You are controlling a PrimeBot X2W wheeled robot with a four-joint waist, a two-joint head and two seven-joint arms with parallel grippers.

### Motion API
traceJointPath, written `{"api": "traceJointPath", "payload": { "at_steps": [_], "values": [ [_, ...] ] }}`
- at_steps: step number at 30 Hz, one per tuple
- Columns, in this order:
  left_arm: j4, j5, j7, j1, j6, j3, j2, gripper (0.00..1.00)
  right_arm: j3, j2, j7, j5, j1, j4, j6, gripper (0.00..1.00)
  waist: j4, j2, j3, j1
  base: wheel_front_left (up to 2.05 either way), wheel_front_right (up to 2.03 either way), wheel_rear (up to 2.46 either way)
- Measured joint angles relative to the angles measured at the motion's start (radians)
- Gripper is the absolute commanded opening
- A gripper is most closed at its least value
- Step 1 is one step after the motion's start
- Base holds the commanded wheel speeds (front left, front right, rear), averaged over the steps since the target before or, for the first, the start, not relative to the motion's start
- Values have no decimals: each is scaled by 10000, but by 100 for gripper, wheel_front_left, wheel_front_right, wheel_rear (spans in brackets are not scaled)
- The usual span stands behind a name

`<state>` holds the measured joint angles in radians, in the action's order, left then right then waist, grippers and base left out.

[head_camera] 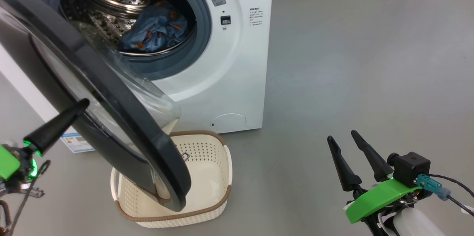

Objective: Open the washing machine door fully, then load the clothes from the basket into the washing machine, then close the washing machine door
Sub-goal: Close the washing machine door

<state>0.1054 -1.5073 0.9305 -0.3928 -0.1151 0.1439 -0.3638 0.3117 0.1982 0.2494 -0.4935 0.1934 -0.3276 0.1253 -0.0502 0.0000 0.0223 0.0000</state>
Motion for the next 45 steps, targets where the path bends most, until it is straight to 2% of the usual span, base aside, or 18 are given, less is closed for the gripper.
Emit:
{"api": "traceJointPath", "payload": {
  "at_steps": [1, 2, 4, 5, 6, 11, 15, 20, 24, 27, 30, 36, 41, 45],
  "values": [
    [-17, 96, -79, 0, 0, 8, -71, 0, -10, 0, 0, 0, 0, 0, 0, 100, 42, 0, -3, 0, 0, 0, 0],
    [-48, 163, -134, -1, -2, 31, -153, 8, -15, 0, 0, 0, 0, 0, 0, 100, 85, 0, -5, 0, 0, 0, 0],
    [-88, 201, -205, -1, -4, 75, -217, 44, -25, 0, 0, 0, 0, 0, 0, 100, 124, 0, -7, 0, 0, 0, 0],
    [-127, 251, -257, 0, -42, 119, -280, 80, -38, 0, 0, 2, 0, 0, 0, 100, 165, 0, -6, 0, 0, 0, 0],
    [-173, 349, -313, 7, -86, 161, -347, 100, -56, 0, 0, 0, 0, 2, 0, 100, 206, 1, -2, 0, 0, 0, 0],
    [-769, 1051, -1110, 372, -88, 267, -608, 100, -138, -4, 0, 2, 0, 31, 0, 100, 454, 0, 50, 0, 0, 0, 0],
    [-1434, 2213, -2523, 1143, -90, 121, -848, 100, -104, -15, 0, 2, 5, 42, 0, 100, 527, 0, 102, 0, 0, 0, 0],
    [-1574, 4305, -5402, 2394, -90, -541, -1129, 100, -71, -15, 0, 2, 18, 46, 0, 100, 507, 0, 116, 0, 0, 0, 0],
    [-1216, 5242, -7674, 2890, -105, -1028, -1083, 100, -79, -2, 0, 2, 18, 54, 0, 100, 505, 0, 97, 0, 0, 0, 0],
    [-734, 6520, -9125, 3074, -105, -1290, -1093, 100, -79, 12, 0, 2, 18, 58, 0, 100, 481, 0, 83, 0, 0, 0, 0],
    [-282, 7265, -10284, 3165, -105, -1450, -930, 100, -81, 23, 0, 2, 18, 84, 0, 100, 454, 0, 72, 0, 0, 0, 0],
    [334, 8615, -11528, 3192, 178, -1737, -568, 100, -82, 23, 0, 2, 18, 102, 0, 100, 397, 0, 44, -1, 0, 0, 0],
    [393, 9434, -11787, 3396, 456, -1657, -159, 100, -102, 27, 0, 2, 18, 123, 0, 100, 356, 0, 34, -1, 0, 0, 0],
    [418, 9783, -11816, 3554, 454, -1538, 142, 100, -163, 35, 0, 2, 18, 148, 0, 100, 379, 0, 31, 0, 0, 0, 0]
  ]
}}
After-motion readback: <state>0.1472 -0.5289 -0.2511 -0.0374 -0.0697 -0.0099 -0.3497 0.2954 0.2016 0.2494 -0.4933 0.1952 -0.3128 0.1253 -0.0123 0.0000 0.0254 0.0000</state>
